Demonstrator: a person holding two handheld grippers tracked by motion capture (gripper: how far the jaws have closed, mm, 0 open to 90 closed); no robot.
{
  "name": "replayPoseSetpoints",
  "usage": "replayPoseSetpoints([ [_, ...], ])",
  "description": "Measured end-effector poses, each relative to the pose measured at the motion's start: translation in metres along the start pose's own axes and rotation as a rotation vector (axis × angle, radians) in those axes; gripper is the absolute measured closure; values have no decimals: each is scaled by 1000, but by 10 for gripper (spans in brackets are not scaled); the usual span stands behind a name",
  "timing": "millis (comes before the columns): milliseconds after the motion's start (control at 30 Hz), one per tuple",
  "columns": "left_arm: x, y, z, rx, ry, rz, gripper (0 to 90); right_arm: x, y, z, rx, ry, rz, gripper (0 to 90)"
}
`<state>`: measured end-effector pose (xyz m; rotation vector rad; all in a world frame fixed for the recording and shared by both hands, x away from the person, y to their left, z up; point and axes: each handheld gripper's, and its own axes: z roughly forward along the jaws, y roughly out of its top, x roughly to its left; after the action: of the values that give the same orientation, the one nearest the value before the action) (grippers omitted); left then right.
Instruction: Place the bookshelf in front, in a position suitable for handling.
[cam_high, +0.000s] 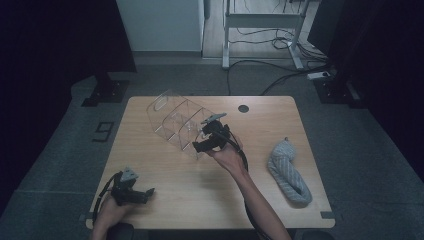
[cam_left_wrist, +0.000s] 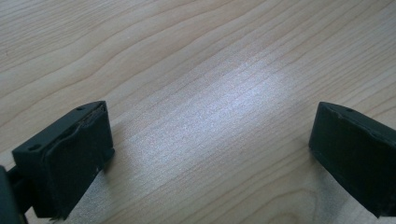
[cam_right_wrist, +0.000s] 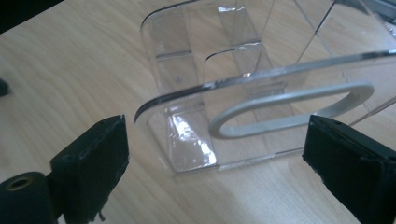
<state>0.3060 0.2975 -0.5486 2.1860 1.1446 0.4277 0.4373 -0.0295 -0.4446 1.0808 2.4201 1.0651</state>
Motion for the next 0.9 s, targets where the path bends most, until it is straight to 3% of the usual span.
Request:
replayPoseSetpoints([
  [100, 0, 0, 0, 0, 0, 0, 0, 0, 1, 2, -5, -35, -8, 100],
  [333, 0, 0, 0, 0, 0, 0, 0, -11, -3, -2, -9, -47, 1, 124],
  [600, 0, 0, 0, 0, 0, 0, 0, -35, -10, -12, 2, -102, 11, 136],
  [700, 0, 0, 0, 0, 0, 0, 0, -44, -12, -15, 6, -106, 41, 169],
  [900, 0, 0, 0, 0, 0, 1, 0, -38, -1, -11, -12, -97, 42, 242],
])
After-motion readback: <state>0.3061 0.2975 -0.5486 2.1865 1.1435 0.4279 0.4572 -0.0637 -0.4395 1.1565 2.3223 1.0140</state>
